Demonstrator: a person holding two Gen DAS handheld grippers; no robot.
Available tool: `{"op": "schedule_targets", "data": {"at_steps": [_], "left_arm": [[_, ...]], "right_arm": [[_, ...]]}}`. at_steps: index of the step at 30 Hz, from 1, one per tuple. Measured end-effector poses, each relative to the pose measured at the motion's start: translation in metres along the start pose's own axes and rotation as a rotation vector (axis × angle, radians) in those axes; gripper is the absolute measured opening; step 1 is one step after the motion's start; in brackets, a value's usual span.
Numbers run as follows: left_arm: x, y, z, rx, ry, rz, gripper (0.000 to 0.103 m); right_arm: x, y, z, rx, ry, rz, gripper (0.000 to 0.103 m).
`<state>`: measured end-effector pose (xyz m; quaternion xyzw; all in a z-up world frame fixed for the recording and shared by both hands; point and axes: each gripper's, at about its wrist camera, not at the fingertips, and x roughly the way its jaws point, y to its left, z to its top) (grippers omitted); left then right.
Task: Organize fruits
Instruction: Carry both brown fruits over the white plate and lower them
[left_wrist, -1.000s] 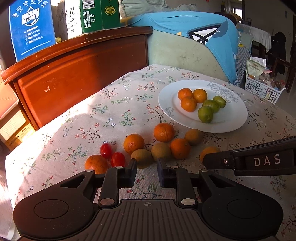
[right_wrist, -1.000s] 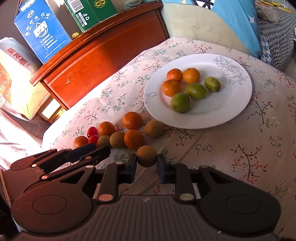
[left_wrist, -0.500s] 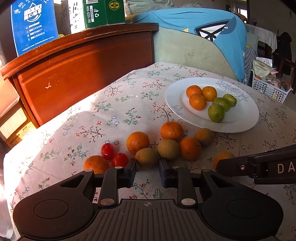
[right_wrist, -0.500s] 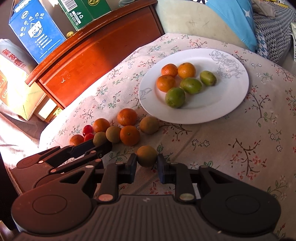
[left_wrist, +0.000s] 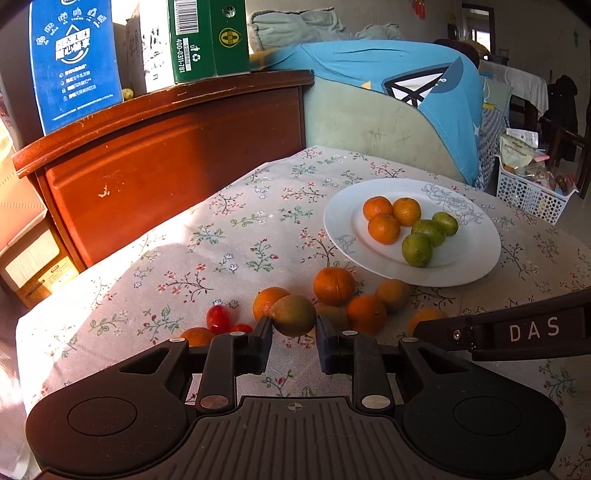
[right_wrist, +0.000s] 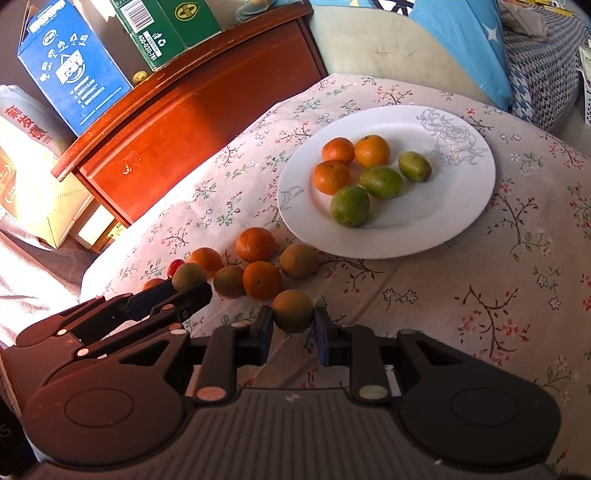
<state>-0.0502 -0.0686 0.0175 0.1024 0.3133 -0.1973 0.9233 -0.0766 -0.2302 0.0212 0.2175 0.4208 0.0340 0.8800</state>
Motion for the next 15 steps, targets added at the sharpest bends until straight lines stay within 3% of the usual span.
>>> {"op": "schedule_targets", "data": {"at_steps": [8, 15], "left_arm": [[-0.018, 0.0, 0.024, -0.073, -0.028, -0.072, 0.023], [-0.021, -0.009, 0.052, -0.072, -0.052, -0.143, 0.023]], "right_arm": [[-0.026, 0.0, 0.026, -0.016, -0.078, 0.005, 0.024], [-0.048, -0.011, 0.061, -0.032, -0.144, 0.03, 0.024]]}}
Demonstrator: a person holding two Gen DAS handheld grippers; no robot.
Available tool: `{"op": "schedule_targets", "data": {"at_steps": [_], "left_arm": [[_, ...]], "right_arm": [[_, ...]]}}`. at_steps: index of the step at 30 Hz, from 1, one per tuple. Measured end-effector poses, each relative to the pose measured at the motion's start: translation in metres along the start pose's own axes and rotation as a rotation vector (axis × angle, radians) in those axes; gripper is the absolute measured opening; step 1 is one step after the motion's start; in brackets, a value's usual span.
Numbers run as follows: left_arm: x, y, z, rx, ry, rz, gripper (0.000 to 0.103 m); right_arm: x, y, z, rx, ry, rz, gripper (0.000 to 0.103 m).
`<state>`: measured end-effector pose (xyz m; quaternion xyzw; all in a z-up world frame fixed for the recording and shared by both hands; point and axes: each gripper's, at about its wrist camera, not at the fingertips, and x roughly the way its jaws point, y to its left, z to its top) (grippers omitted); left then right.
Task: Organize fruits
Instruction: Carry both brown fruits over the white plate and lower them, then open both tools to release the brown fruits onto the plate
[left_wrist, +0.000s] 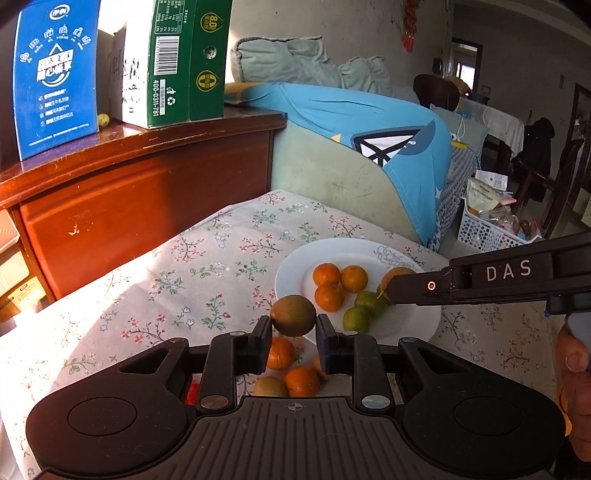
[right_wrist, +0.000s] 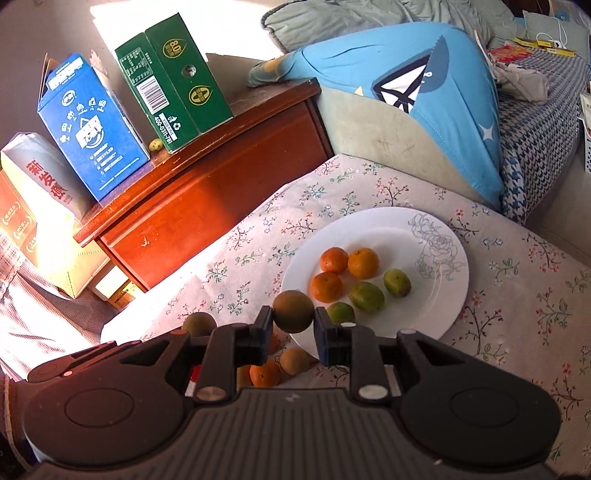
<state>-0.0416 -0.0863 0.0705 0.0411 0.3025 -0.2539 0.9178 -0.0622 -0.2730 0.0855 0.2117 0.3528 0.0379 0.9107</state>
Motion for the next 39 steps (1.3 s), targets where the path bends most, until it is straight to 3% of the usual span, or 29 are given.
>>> {"op": "schedule_targets", "data": {"at_steps": [6, 18, 32, 38, 39], "left_arm": [[0.022, -0.011, 0.015, 0.014, 0.017, -0.076, 0.023], [0.069, -0.049, 0.019, 0.066, 0.069, -0.194, 0.023], [0.096, -0.063, 0.012, 0.071, 0.122, -0.217, 0.024], [0.092, -0.062, 0.014, 0.068, 0.107, -0.207, 0.026], [0.091, -0.062, 0.015, 0.068, 0.107, -0.205, 0.03]], "right_arm": [[0.002, -0.031, 0.03, 0.059, -0.04, -0.03, 0.024], [0.035, -0.073, 0.052, 0.143, -0.007, -0.072, 0.024], [0.069, -0.094, 0.049, 0.195, 0.074, -0.081, 0.024], [0.071, -0.096, 0.051, 0.224, 0.068, -0.069, 0.029], [0.071, -0.096, 0.052, 0.227, 0.066, -0.066, 0.032]]}}
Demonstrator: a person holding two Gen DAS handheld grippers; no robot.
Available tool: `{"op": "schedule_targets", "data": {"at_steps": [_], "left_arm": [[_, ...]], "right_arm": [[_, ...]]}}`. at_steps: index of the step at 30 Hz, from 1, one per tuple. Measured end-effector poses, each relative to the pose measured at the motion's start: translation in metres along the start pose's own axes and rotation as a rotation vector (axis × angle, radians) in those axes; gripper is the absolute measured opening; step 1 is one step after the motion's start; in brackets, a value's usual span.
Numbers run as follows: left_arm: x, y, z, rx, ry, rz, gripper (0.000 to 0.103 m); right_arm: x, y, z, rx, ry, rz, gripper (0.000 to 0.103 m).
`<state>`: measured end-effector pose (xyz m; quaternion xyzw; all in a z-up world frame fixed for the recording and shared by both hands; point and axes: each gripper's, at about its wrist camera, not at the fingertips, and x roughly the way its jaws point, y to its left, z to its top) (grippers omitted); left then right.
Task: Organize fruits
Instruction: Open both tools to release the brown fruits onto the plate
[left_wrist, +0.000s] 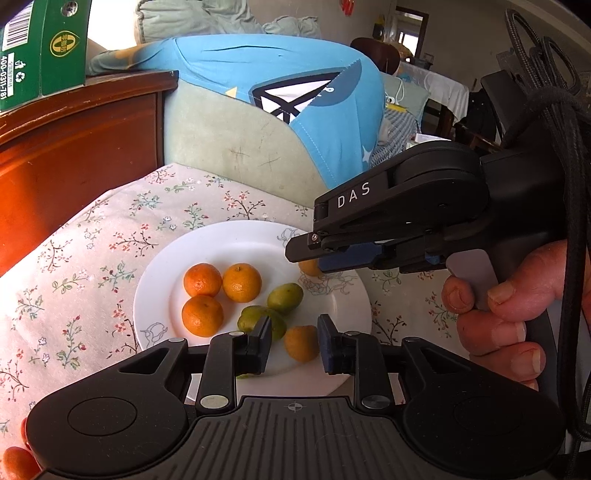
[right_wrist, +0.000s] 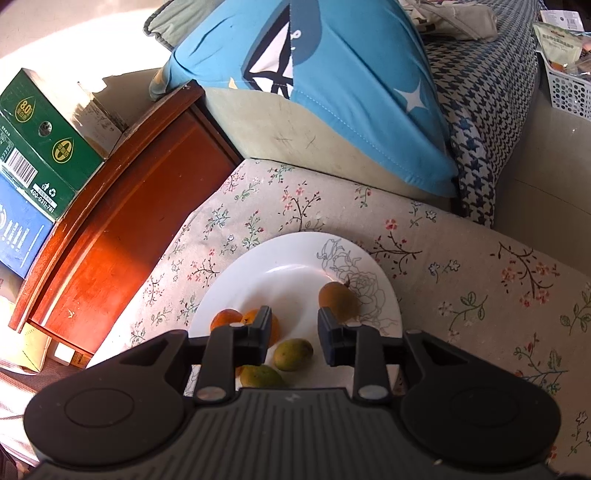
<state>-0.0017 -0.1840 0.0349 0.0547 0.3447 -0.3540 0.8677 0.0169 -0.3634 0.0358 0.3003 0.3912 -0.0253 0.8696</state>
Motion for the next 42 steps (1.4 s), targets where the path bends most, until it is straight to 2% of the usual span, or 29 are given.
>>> {"op": "schedule_targets", "data": {"at_steps": [1, 2, 4, 9, 14, 15, 19, 24, 25, 31, 39, 42], "left_arm": [[-0.002, 0.0, 0.001, 0.001, -0.003, 0.001, 0.038], [-0.005, -0.001, 0.002, 0.004, -0.012, 0.006, 0.042], [-0.009, -0.002, 0.004, 0.012, -0.021, 0.031, 0.057], [-0.022, 0.001, 0.009, 0.022, -0.016, 0.076, 0.063], [-0.037, 0.008, 0.007, 0.006, -0.011, 0.098, 0.065], [-0.041, 0.01, 0.007, -0.003, -0.01, 0.094, 0.07], [-0.058, 0.019, 0.004, -0.031, -0.015, 0.109, 0.085], [-0.076, 0.032, -0.004, -0.07, -0.018, 0.113, 0.094], [-0.078, 0.034, -0.006, -0.077, -0.016, 0.118, 0.096], [-0.094, 0.04, -0.025, -0.115, 0.004, 0.139, 0.097], [-0.113, 0.049, -0.05, -0.137, 0.021, 0.188, 0.097], [-0.116, 0.053, -0.058, -0.134, 0.039, 0.231, 0.097]], "right_arm": [[-0.001, 0.0, 0.001, 0.004, 0.0, 0.003, 0.038], [-0.003, 0.001, 0.001, 0.008, -0.004, 0.006, 0.041], [-0.006, 0.002, 0.003, 0.011, -0.016, 0.009, 0.045], [-0.015, 0.005, 0.006, 0.005, -0.051, -0.013, 0.056], [-0.027, 0.011, 0.001, -0.027, -0.073, -0.054, 0.057], [-0.031, 0.012, 0.0, -0.029, -0.077, -0.054, 0.058], [-0.046, 0.019, -0.008, -0.042, -0.113, -0.06, 0.076], [-0.06, 0.025, -0.024, -0.039, -0.123, -0.074, 0.082], [-0.061, 0.026, -0.028, -0.034, -0.12, -0.071, 0.087], [-0.069, 0.035, -0.059, -0.069, -0.108, -0.126, 0.095], [-0.075, 0.036, -0.095, -0.054, -0.072, -0.144, 0.096], [-0.073, 0.037, -0.106, -0.048, -0.057, -0.149, 0.096]]}}
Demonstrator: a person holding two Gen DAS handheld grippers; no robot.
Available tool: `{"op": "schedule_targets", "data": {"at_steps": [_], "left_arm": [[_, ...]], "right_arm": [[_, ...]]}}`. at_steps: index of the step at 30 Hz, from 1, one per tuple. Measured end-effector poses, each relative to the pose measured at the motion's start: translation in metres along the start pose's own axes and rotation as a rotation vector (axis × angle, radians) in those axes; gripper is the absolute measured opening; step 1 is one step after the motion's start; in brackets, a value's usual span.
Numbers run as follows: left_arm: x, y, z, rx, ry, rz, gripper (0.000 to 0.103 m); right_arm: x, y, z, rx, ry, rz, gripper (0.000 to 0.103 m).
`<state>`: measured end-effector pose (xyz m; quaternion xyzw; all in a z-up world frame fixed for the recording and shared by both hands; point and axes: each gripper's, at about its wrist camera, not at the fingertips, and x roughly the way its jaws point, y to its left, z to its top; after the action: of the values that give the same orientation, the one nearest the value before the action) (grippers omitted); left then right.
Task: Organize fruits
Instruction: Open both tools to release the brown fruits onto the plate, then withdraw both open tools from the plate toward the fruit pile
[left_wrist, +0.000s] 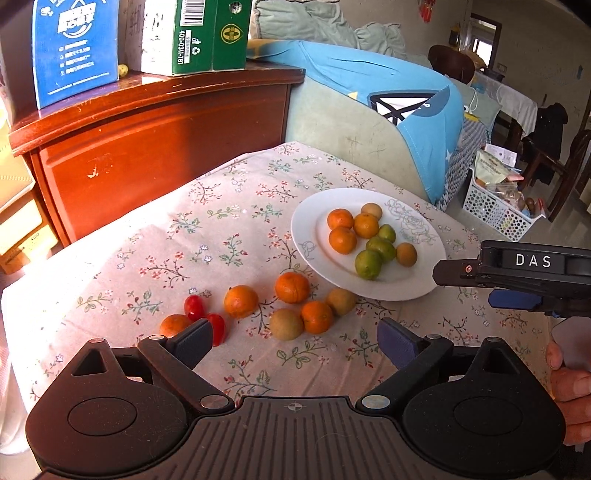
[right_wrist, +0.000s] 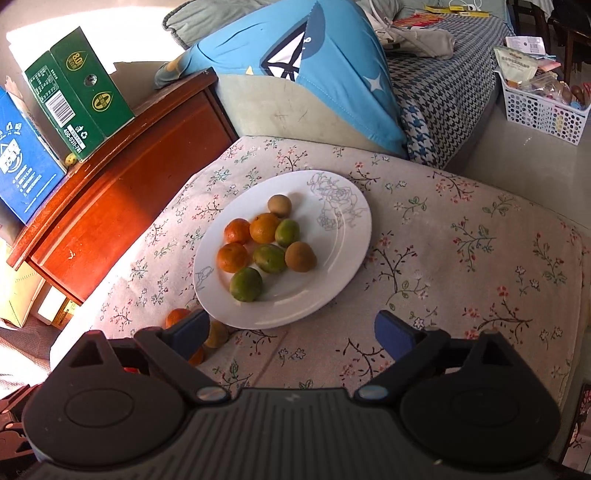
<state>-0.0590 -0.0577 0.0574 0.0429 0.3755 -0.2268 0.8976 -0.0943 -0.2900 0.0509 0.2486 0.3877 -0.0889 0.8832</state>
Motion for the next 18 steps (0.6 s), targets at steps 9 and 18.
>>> {"op": "schedule_targets", "data": {"at_steps": [9, 18], "left_arm": [[-0.002, 0.034, -0.017, -0.056, 0.052, 0.077, 0.097], [-0.003, 0.059, -0.024, -0.108, 0.044, 0.177, 0.097]], "right_arm": [[0.005, 0.019, -0.019, -0.076, 0.022, 0.017, 0.096], [0.011, 0.044, -0.033, -0.182, 0.017, 0.062, 0.088]]}}
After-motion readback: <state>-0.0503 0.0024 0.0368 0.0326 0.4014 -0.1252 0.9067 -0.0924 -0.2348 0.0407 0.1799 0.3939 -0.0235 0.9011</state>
